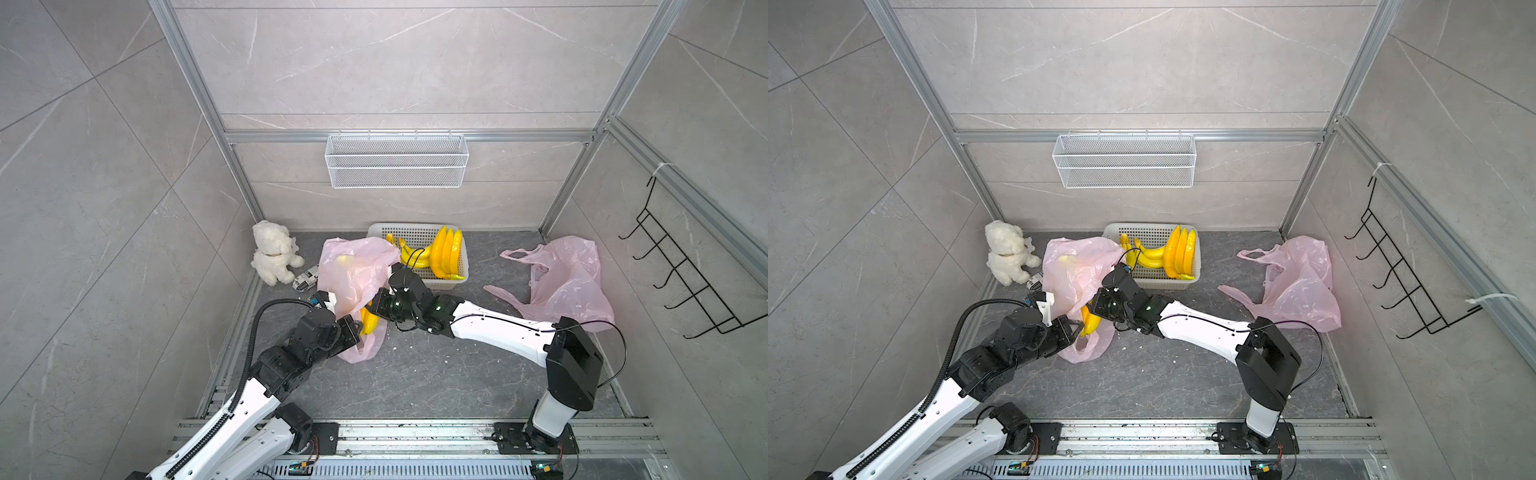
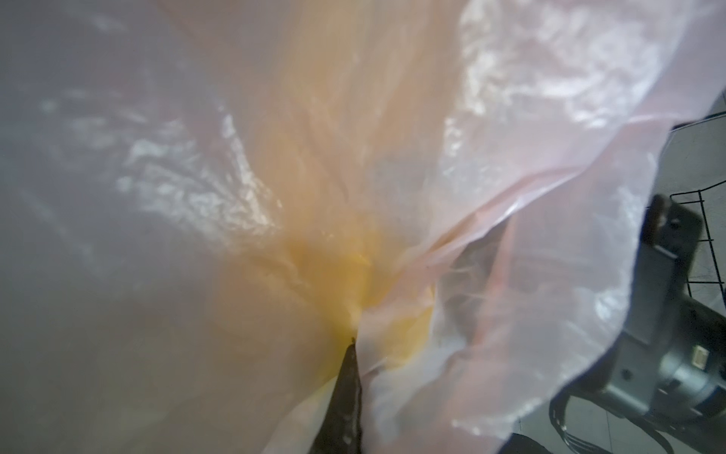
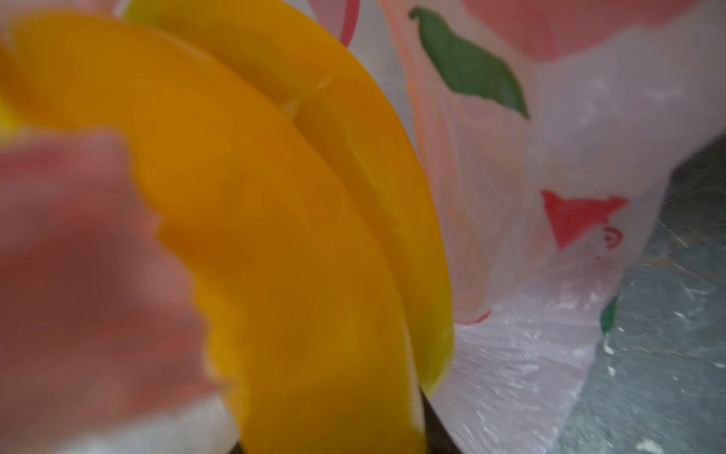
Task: Place the banana into a plastic bag & tie a knot
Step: Place the banana into the plastic bag.
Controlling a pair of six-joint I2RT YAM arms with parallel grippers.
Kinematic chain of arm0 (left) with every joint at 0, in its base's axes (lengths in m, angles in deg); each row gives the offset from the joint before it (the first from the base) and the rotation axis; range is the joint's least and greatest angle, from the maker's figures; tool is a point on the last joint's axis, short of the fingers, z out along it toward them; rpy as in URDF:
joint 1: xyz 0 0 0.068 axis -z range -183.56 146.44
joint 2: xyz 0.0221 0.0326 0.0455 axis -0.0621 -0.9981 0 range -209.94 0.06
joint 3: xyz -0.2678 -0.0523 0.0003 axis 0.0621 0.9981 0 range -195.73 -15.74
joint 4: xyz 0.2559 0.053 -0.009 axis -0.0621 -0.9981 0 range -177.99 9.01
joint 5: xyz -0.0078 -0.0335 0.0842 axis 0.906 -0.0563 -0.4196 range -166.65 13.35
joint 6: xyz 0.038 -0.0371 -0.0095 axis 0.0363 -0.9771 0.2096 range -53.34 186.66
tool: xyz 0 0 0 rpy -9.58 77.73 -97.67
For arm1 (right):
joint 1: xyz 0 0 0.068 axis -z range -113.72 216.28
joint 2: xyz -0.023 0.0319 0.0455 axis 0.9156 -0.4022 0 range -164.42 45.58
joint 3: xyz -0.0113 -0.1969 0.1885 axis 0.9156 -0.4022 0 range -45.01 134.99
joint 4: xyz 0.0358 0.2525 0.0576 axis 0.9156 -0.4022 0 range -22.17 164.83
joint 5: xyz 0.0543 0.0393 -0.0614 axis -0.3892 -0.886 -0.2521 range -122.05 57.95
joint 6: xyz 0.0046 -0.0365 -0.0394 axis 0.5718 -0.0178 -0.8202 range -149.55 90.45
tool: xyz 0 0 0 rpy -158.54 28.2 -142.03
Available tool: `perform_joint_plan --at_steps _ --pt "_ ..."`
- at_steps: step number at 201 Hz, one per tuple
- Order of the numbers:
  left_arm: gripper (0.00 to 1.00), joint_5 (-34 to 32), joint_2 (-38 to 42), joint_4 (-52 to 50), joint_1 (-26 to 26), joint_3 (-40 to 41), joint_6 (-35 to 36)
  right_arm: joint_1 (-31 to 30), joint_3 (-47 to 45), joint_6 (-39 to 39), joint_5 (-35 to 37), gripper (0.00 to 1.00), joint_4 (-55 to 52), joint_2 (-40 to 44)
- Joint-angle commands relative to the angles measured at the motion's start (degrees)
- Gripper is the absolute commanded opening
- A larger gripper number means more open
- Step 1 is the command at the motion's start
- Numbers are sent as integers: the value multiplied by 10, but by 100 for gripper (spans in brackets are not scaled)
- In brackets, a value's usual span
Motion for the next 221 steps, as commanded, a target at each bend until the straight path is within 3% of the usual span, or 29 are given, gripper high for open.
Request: perform_joint_plan --at_steps 1,44,79,97,136,157,221 --pt "0 18 12 19 1 5 -22 3 26 31 18 10 92 -7" --pt "0 38 18 96 1 8 -55 -37 97 -43 94 14 -7 -75" --pt "0 23 22 65 0 -53 -34 -43 113 -57 109 21 -53 -107" --pt "0 -16 24 1 0 -96 -7 -50 121 -67 114 33 -88 -108" --pt "0 -114 5 -129 -4 -159 45 -63 100 -118 93 77 -125 -49" --pt "0 -147 -15 -163 -8 -181 78 -63 69 -142 105 90 -150 4" --pt "0 -102 -100 -140 -68 -196 136 -48 -21 -232 149 92 -258 157"
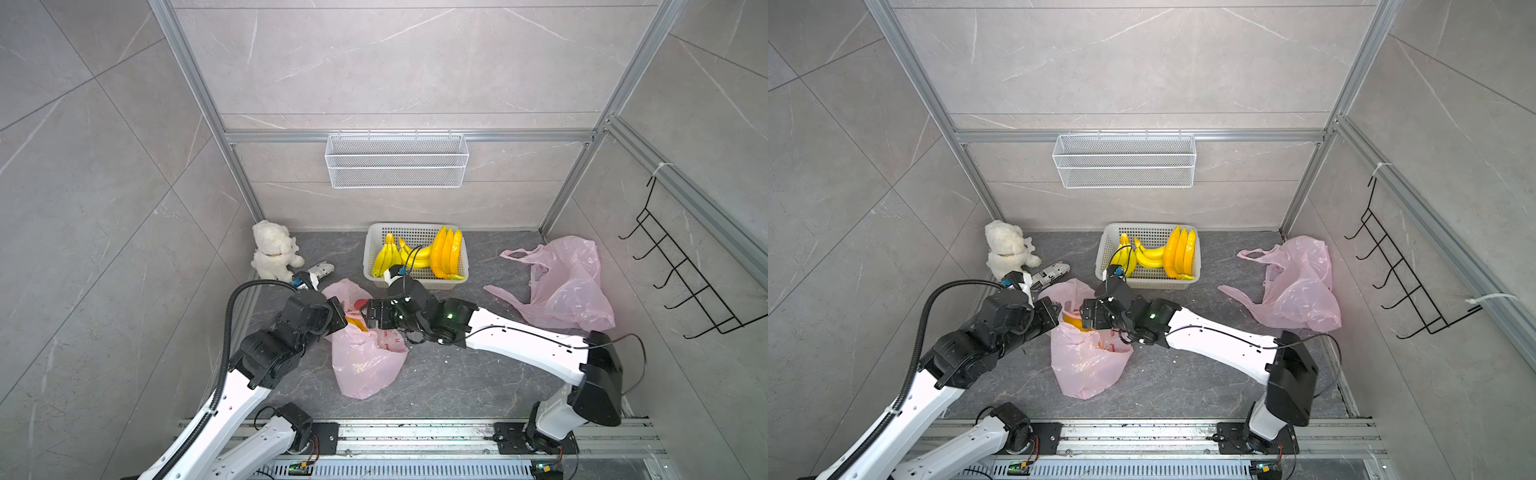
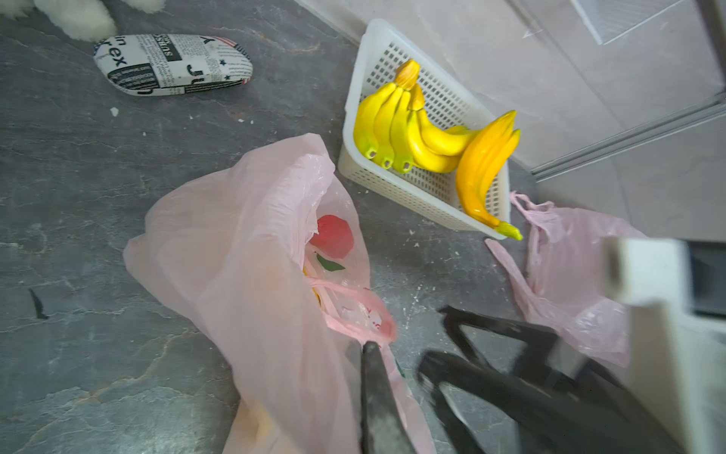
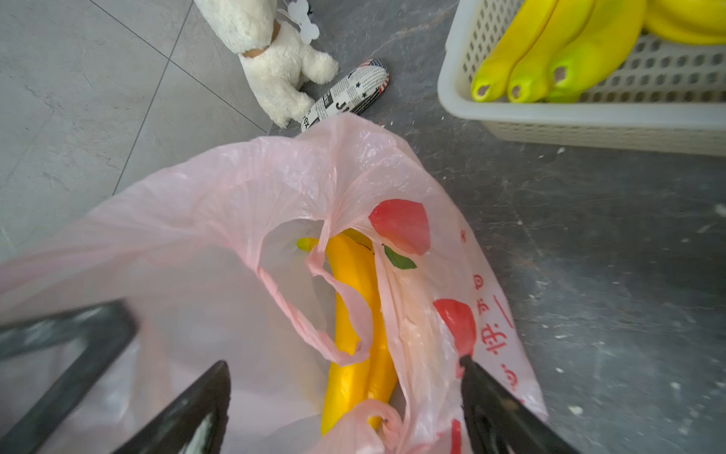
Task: Place the banana into a plastic bag & tie a knot
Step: Place the banana into the plastic bag, then pick up the banana from the basket.
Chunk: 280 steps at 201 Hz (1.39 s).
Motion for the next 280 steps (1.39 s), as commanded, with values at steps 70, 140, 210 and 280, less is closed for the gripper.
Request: perform_joint_plan --at_steps 70,140,210,280 --pt "0 117 -118 41 -85 -140 166 141 58 -194 169 97 -178 21" --pt "0 215 -124 86 -85 -112 170 213 308 -265 237 99 -261 -227" --pt "0 195 -50 69 -85 12 153 237 510 -257 284 100 -375 -416" --pt "0 189 -22 87 -85 52 142 257 659 -239 326 99 -481 -541"
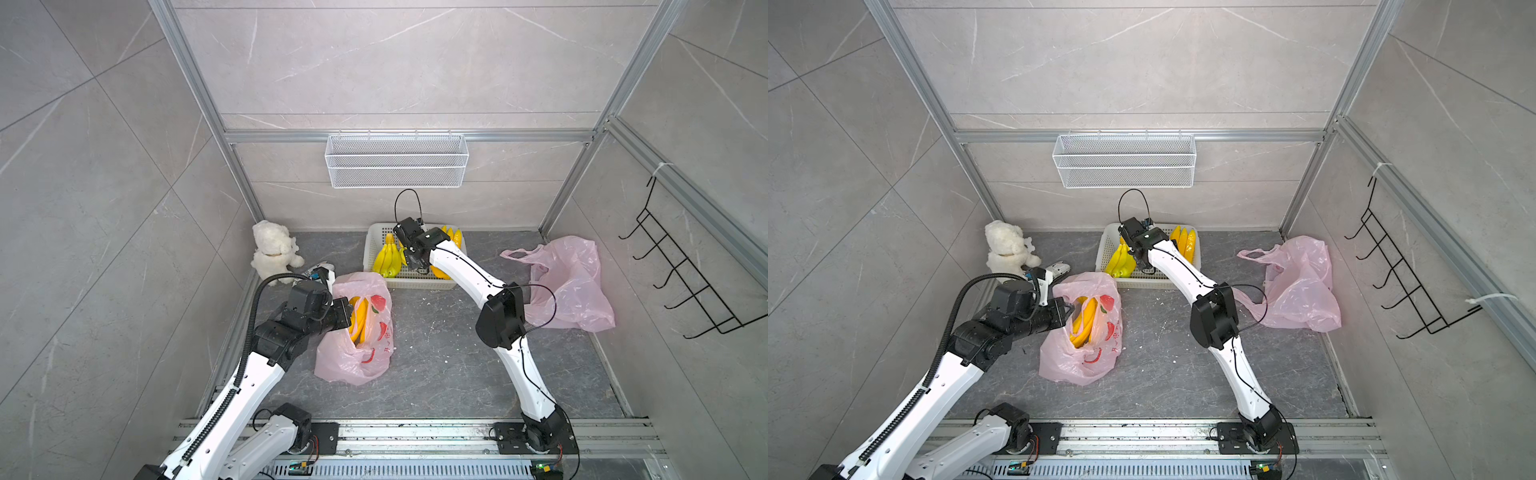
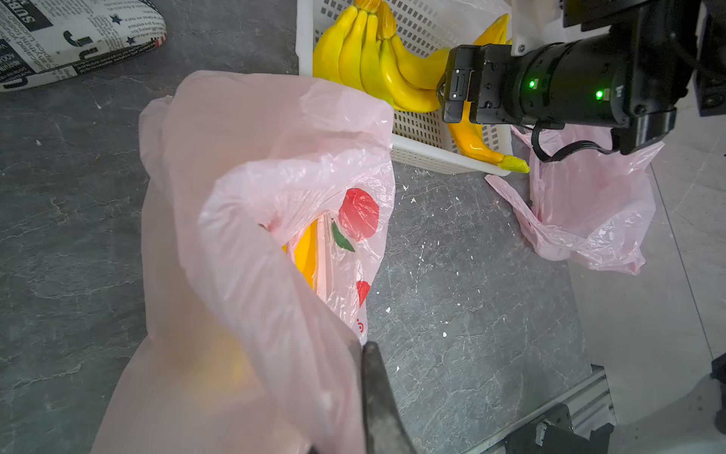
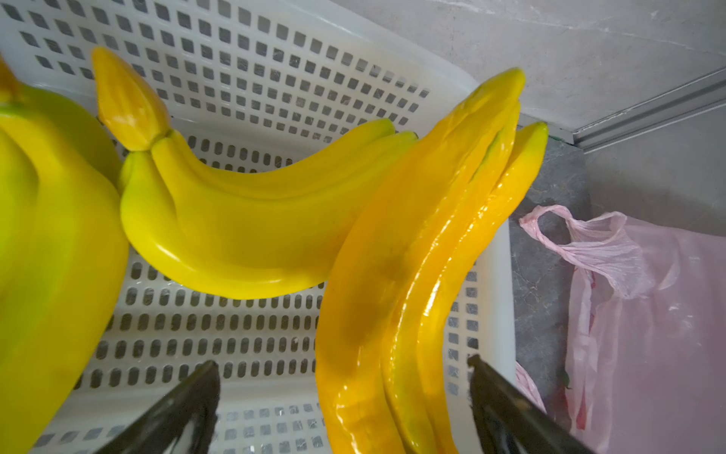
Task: Place the banana into a plastic bag & tie a knot
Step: Pick up the banana from the basket.
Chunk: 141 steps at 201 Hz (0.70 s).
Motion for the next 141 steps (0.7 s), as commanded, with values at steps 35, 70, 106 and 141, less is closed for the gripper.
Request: perform_joint_plan --at_steps 35,70,106,141 --pt "0 -2 9 16 -2 3 -5 21 78 25 52 94 -89 -76" --pt "0 -4 11 17 -2 6 -5 24 78 33 73 79 -93 -99" --pt "0 -4 7 20 -1 7 -6 16 57 31 83 58 -84 -79" --pt "0 -5 4 23 -1 9 -8 7 -9 29 86 43 -45 -21"
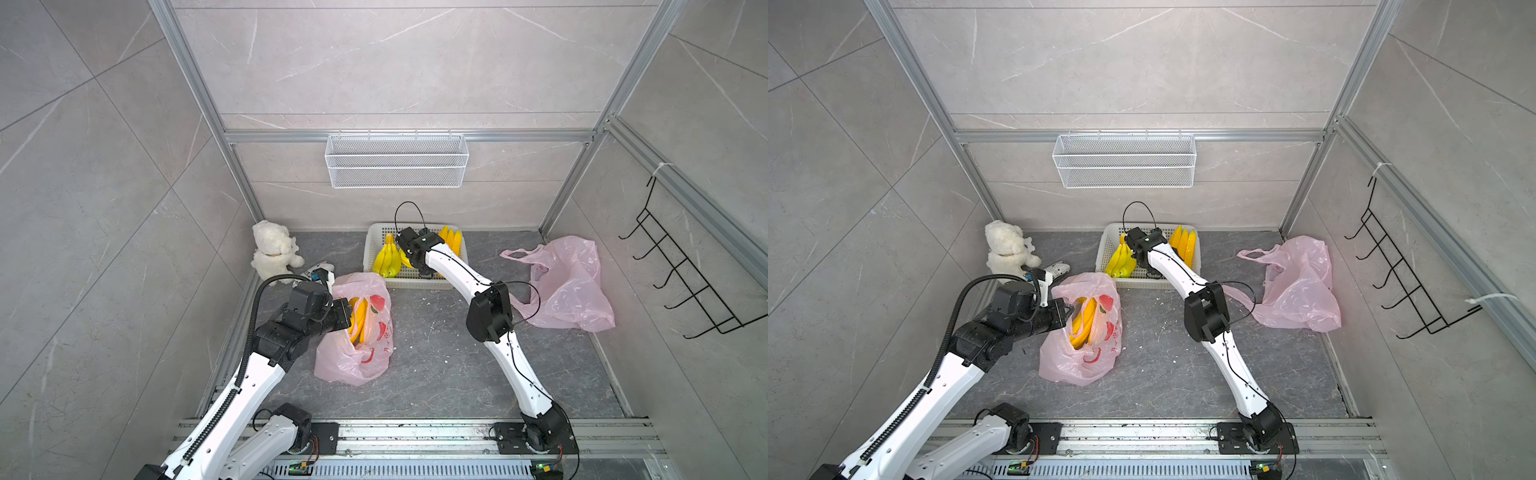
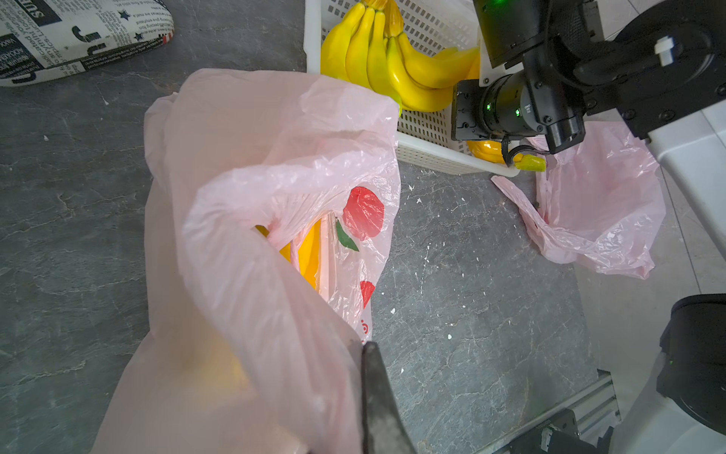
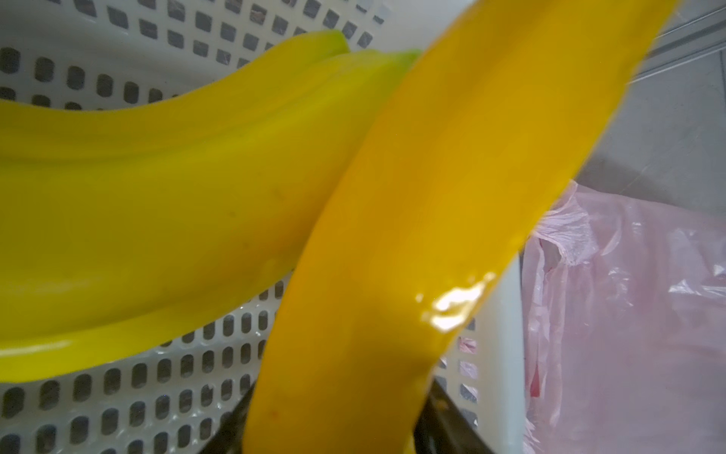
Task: Place the banana into a plastic bag & tie a knot
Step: Pick up the banana from the basket.
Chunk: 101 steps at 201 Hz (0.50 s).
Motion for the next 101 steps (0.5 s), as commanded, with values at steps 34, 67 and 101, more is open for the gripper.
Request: perform_joint_plan --at_steps 34,67,101 --pt "0 0 2 20 -1 2 -2 -10 -83 2 15 32 35 96" --pt "0 2 -5 21 -2 1 0 -15 -110 -2 16 31 42 136" --pt "0 4 -10 18 -1 -4 5 -27 -208 -25 -74 30 109 236"
